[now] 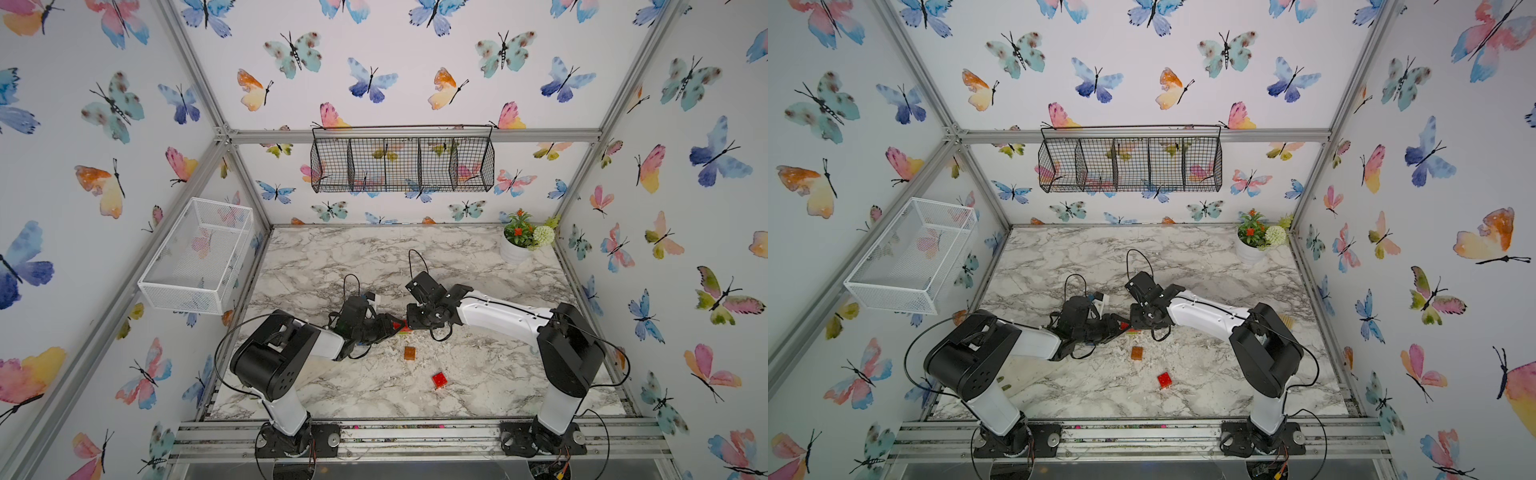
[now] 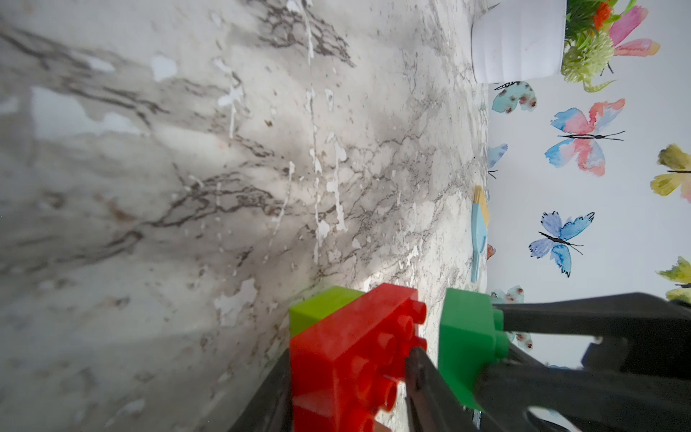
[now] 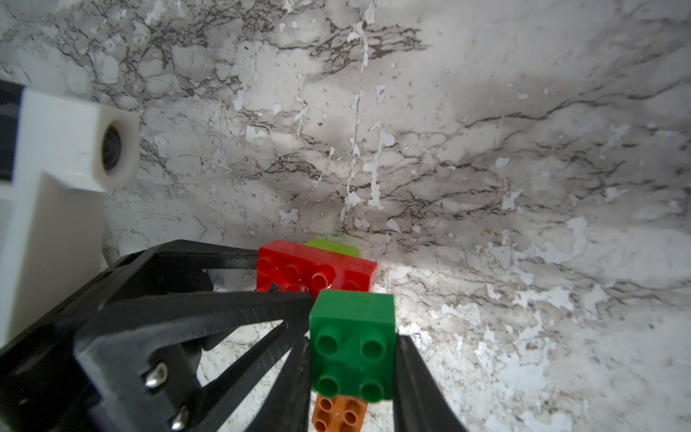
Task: Assemble the letter v with lego
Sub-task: Assemble the lego brick with the lego brick.
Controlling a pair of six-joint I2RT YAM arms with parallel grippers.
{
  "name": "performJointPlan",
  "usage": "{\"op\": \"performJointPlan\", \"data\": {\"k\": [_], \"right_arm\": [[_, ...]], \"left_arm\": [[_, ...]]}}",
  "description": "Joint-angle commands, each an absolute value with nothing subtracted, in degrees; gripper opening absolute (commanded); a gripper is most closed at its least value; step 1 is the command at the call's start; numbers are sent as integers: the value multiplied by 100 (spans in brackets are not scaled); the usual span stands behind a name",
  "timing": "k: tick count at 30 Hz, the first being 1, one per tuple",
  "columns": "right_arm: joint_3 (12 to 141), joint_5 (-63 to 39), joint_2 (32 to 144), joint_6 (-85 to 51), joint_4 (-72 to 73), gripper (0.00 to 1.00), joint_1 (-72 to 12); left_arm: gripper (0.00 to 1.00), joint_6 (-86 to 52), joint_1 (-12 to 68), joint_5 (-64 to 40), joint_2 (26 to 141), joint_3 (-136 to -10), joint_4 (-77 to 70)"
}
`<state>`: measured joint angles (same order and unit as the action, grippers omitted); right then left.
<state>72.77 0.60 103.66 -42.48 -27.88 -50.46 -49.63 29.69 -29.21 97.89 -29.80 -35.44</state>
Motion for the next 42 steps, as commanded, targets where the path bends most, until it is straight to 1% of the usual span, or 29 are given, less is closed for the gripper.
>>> {"op": "performJointPlan", "data": {"k": [1,4,12,16,21,27,32,38,42], "right_arm": [[7403,272,10516,-4329,-2966,6,-5105],[7357,331,10548,-4338,-2971,6,-5107],[7474,736,10703,-4346,-3241,5,-5106],[7514,594,10735,-4340,-3158,5,-5106],[7610,647,10913,-4363,-3367,5,-5108],[7600,672,11057,-4576,-3556,3,-5123],[7579,820,11208,-4529,-3590,3,-5150],[7773,1178,11418,-4516,-3963,3,-5211],[7535,978,11388,-4607,-3664,3,-5221]], "left_arm": [[47,-4896,2938,-2374,10143,-2622,-2228],[48,-4876,2943,-2357,10154,-2583,-2201],[47,-4861,2942,-2367,10153,-2551,-2237],[47,-4864,2938,-2393,10161,-2517,-2303],[47,-4903,2939,-2412,10191,-2465,-2414],[46,-4938,2938,-2459,10213,-2417,-2522],[46,-4949,2938,-2477,10246,-2361,-2636],[47,-4964,2938,-2505,10299,-2356,-2698],[47,-4966,2940,-2507,10323,-2373,-2698]]}}
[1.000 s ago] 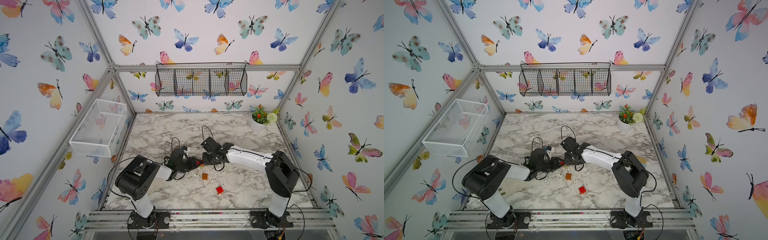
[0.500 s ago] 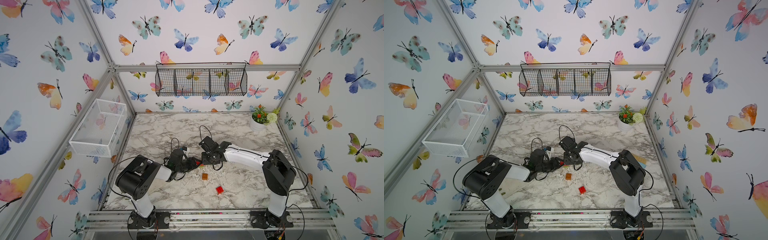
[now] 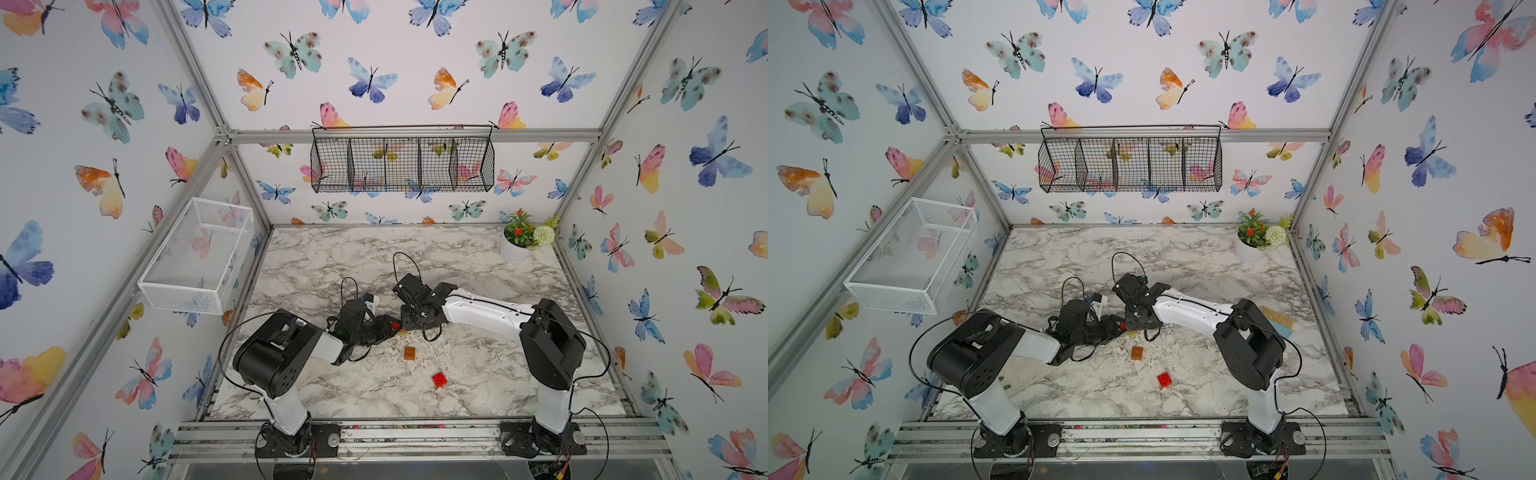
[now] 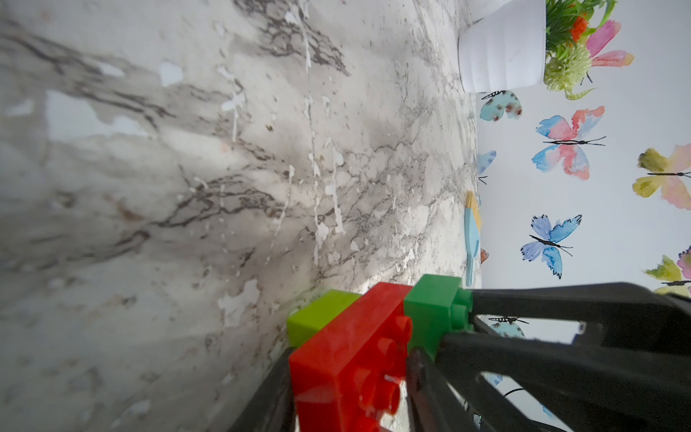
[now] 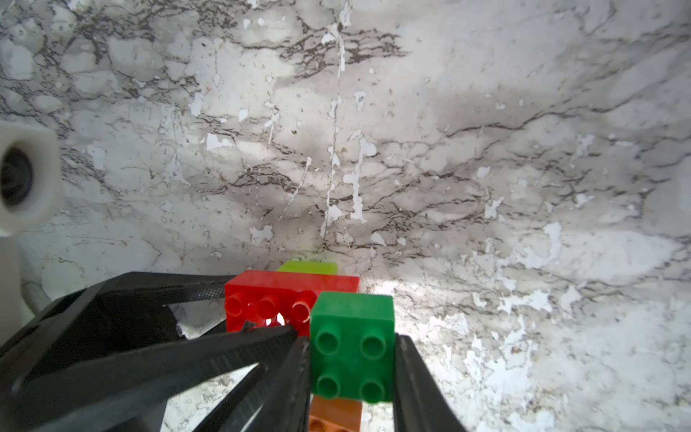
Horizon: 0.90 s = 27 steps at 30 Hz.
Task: Assemble the letter v with lego
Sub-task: Assemble the lego brick with the lego brick.
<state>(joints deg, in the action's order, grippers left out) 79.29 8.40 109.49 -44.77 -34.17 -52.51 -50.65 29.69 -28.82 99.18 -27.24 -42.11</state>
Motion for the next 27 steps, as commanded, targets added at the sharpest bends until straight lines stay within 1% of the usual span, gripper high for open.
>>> {"op": "performJointPlan", "data": {"k": [1,3,7,15,17,20,25,27], "right_arm": [[7458,910,11375,-4645,-3552,3,-5221],[7409,831,11436,-4693,-3500,3,-5225],[7545,1218,11573,-4703,-3796,3,-5344],[7375,958,11628,-4711,-3537,3,-5352],[7365,993,11625,-4753,-3529,5,-5351],[7516,1051,11602,-4757,-3562,14,-5344],[7861,774,11574,-4462,-3571,37,-5344],[7900,807,11477,-4409,-3569,43,-5344]], "left_arm": [[47,-4966,2936,-2513,10328,-2372,-2707],[47,-4958,2943,-2531,10336,-2371,-2698],[47,-4957,2937,-2531,10335,-2358,-2698],[46,-4961,2941,-2534,10347,-2358,-2711],[46,-4957,2936,-2538,10336,-2346,-2716],[46,-4966,2940,-2575,10334,-2365,-2711],[46,-4966,2936,-2595,10329,-2402,-2678],[46,-4964,2938,-2605,10309,-2395,-2672]]}}
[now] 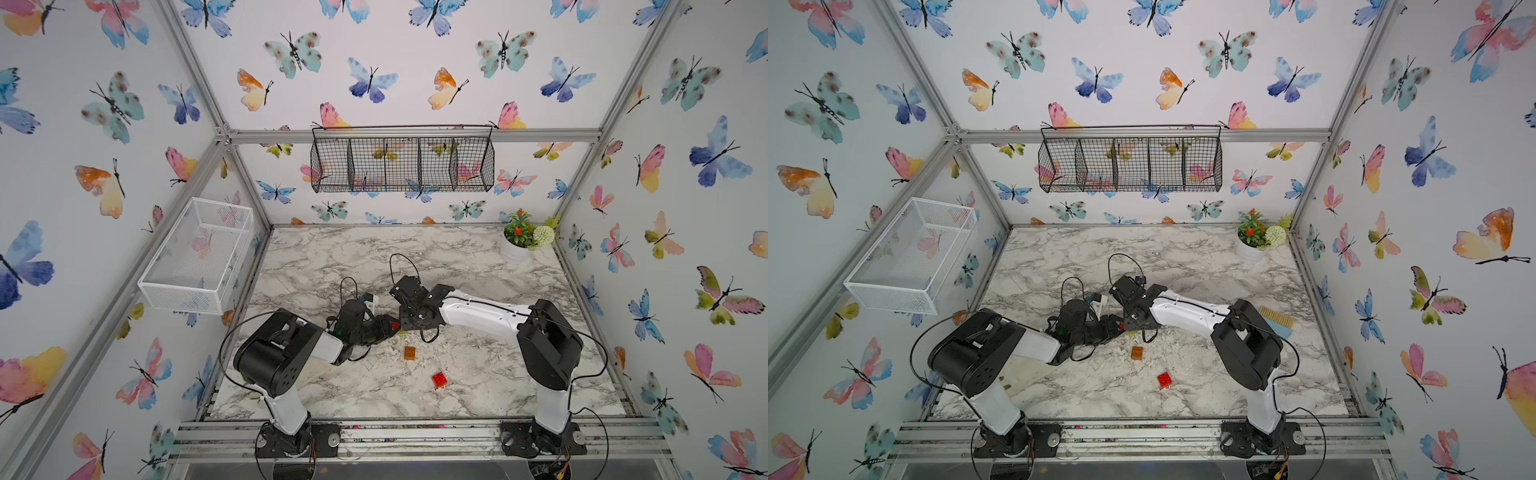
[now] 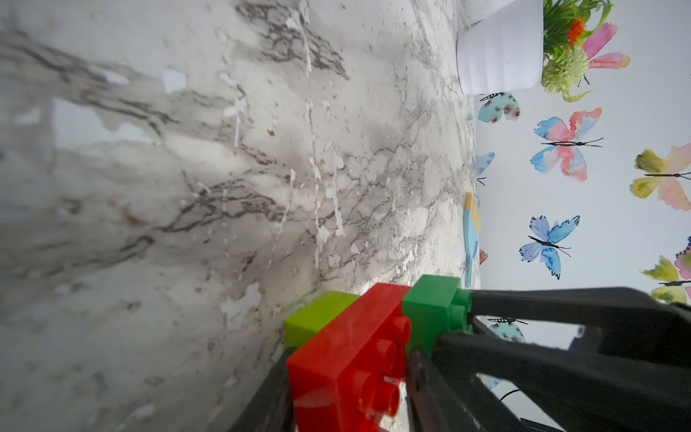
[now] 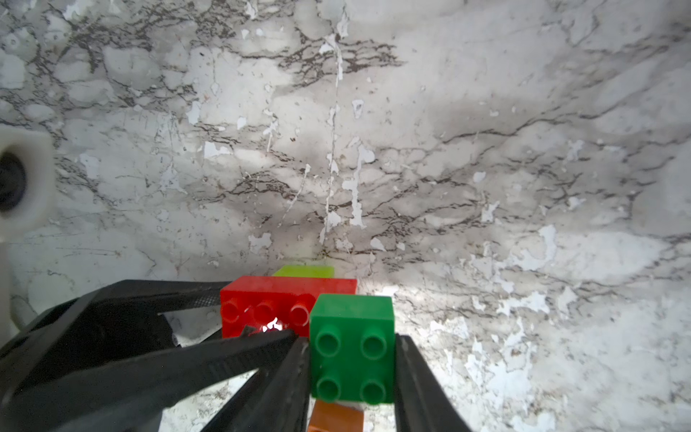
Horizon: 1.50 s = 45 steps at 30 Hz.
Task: Assemble the letter v with lego
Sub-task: Assemble the lego brick with the lego brick.
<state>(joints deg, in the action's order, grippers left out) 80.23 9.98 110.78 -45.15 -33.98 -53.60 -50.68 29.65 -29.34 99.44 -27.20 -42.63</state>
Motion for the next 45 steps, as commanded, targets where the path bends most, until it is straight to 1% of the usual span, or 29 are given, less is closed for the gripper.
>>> {"op": "performJointPlan", "data": {"k": [1,5,9,10,11,13,15,19,22,27,31,34,36,40,45], "right_arm": [[7914,824,11403,-4393,-3564,46,-5335],[7917,751,11162,-4302,-3443,54,-5284],[7882,427,10903,-4150,-3240,67,-5189],[7814,288,10791,-4103,-3103,71,-5152],[7725,126,10680,-4057,-2949,73,-5106],[7432,-387,10411,-3938,-2476,79,-4978],[6994,-1062,10094,-3865,-1833,83,-4787],[5891,-2179,9543,-4225,-261,83,-4361],[5135,-2857,9372,-4676,768,83,-4038],[4251,-3349,9372,-5359,2280,80,-3801],[3591,-3760,9626,-6145,3953,79,-3653],[3223,-3906,9931,-6722,5180,79,-3630],[3101,-3942,10164,-6980,5669,79,-3631],[2948,-3951,10604,-7345,6492,75,-3631],[2962,-3903,10915,-7461,6894,72,-3629]], "left_arm": [[46,-4958,2939,-2603,10287,-2387,-2659],[46,-4940,2941,-2593,10248,-2416,-2596],[46,-4930,2937,-2599,10224,-2445,-2558],[46,-4922,2941,-2593,10214,-2452,-2535],[46,-4914,2938,-2593,10209,-2452,-2518],[46,-4900,2936,-2578,10189,-2461,-2478],[46,-4887,2941,-2575,10194,-2476,-2448],[46,-4887,2943,-2570,10230,-2504,-2450],[45,-4895,2938,-2566,10274,-2515,-2447],[44,-4887,2938,-2572,10310,-2517,-2445],[44,-4900,2941,-2550,10344,-2513,-2452],[44,-4913,2938,-2549,10369,-2514,-2461],[44,-4913,2939,-2540,10378,-2527,-2464],[44,-4921,2943,-2549,10392,-2549,-2461],[44,-4922,2940,-2552,10405,-2544,-2454]]}}
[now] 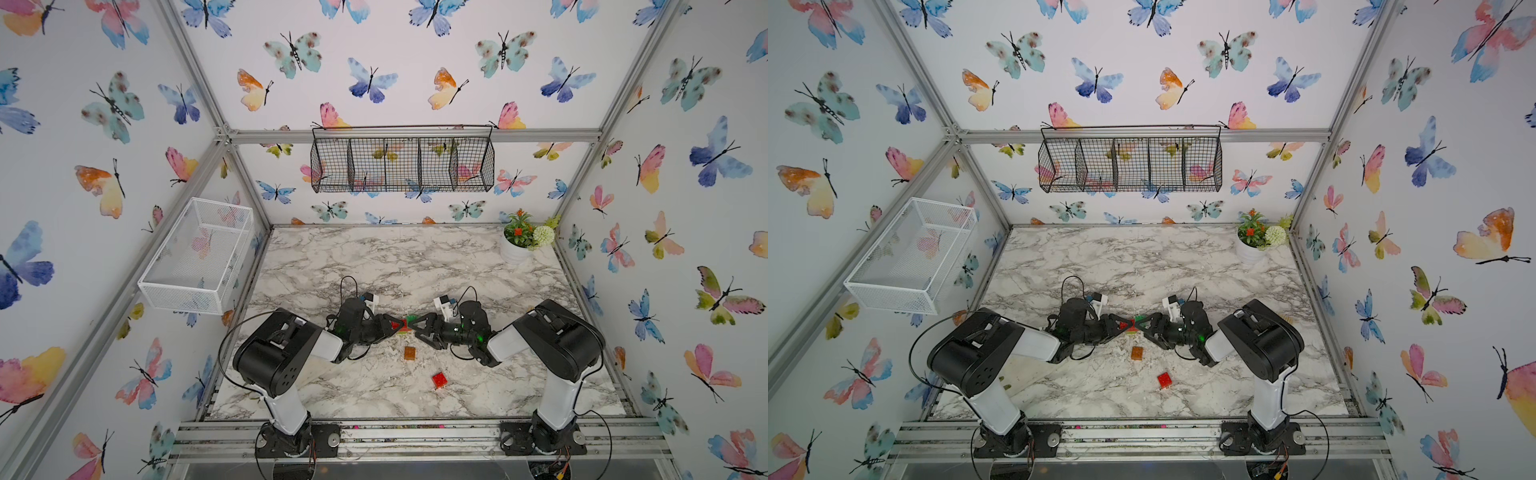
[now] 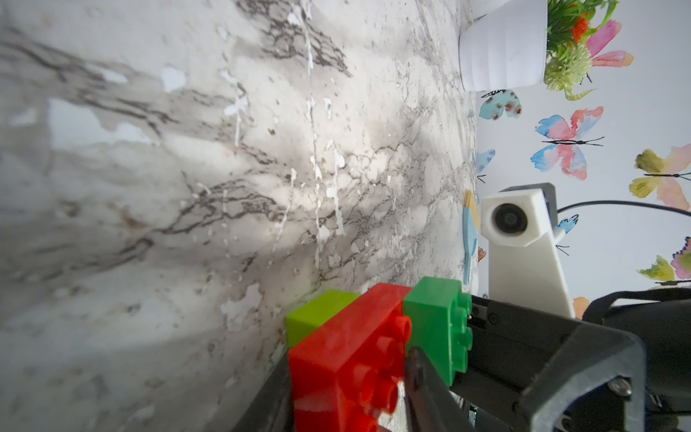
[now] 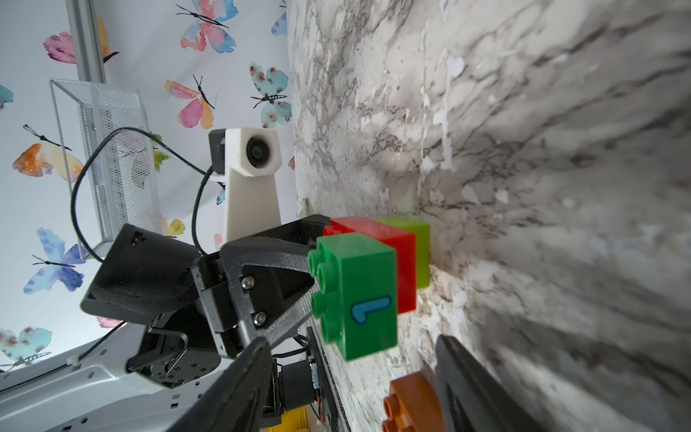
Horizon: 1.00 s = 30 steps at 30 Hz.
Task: Assemble the letter v with lego
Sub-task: Assemble the lego brick with the lego brick.
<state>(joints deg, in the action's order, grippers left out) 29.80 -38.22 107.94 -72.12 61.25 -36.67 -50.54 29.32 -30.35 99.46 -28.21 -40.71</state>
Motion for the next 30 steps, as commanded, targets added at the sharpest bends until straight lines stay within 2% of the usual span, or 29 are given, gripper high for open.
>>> {"op": "performJointPlan", "data": {"k": [1,9,17,30], "right_arm": [[2977,-3906,10958,-7478,6972,71,-3630],[3111,-3923,11518,-7613,7346,70,-3630],[3260,-3937,11815,-7664,7557,63,-3630],[3245,-3887,12186,-7918,8204,64,-3630]], "left_arm": [[44,-4922,2936,-2546,10405,-2547,-2454],[44,-4931,2940,-2538,10477,-2561,-2475],[44,-4922,2944,-2540,10491,-2561,-2473],[44,-4931,2940,-2531,10506,-2563,-2435]]}}
